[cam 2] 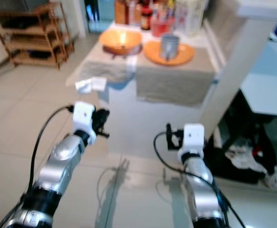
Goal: Setting the table
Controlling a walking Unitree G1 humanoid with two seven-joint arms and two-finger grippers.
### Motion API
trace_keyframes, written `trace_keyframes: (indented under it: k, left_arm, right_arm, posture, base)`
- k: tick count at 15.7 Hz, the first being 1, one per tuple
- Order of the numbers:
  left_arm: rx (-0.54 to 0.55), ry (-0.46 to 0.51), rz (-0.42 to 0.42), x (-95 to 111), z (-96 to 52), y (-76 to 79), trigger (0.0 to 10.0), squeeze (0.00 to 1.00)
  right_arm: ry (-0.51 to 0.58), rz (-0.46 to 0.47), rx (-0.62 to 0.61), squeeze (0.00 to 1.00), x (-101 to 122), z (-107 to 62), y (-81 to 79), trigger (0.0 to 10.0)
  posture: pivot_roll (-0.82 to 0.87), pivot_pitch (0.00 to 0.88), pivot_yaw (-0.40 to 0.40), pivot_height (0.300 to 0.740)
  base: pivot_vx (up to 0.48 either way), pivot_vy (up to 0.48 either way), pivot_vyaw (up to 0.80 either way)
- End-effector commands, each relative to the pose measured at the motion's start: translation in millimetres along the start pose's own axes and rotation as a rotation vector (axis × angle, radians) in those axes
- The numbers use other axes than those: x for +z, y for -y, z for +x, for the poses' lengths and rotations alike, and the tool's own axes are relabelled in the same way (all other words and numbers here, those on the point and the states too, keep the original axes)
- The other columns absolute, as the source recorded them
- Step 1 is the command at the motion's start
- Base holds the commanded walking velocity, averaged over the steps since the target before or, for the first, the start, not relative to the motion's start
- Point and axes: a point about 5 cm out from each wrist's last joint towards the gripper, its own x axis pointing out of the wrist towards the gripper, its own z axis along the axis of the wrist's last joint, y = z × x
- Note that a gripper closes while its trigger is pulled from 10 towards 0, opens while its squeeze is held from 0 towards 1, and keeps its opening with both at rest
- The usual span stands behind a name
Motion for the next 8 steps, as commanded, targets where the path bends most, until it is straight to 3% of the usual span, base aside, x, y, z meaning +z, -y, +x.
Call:
trace_keyframes:
  k: [1, 5, 6, 8]
  left_arm:
    - [0.015, 0.002, 0.005, 2, -0.1, -6.5, 10.0, 1.0]
    - [0.05, 0.045, -0.006, 6, -1.6, -8.3, 10.0, 1.0]
    - [0.045, 0.065, -0.02, 9, -1.9, -9.3, 0.0, 1.0]
    - [0.037, 0.086, -0.03, 14, -1.7, -9.8, 0.0, 1.0]
  right_arm:
    - [0.019, -0.002, 0.008, 0.0, 5, 2.0, -3.9, 10.0]
    - [0.057, -0.004, -0.013, 0.0, 11, 1.3, -1.0, 10.0]
    - [0.067, -0.001, -0.019, 0.0, 13, 1.2, 0.4, 10.0]
    - [0.081, 0.003, -0.032, 0.0, 15, 1.5, 2.8, 10.0]
  posture:
    - [0.03, 0.0, 0.006, 0.74]
    - [0.02, 0.0, 0.007, 0.74]
    - [0.02, 0.0, 0.01, 0.74]
    - [0.02, 0.0, 0.009, 0.74]
  base:
    - [0.0, 0.0, 0.0]
    - [0.0, 0.0, 0.0]
    - [0.0, 0.0, 0.0]
    - [0.0, 0.0, 0.0]
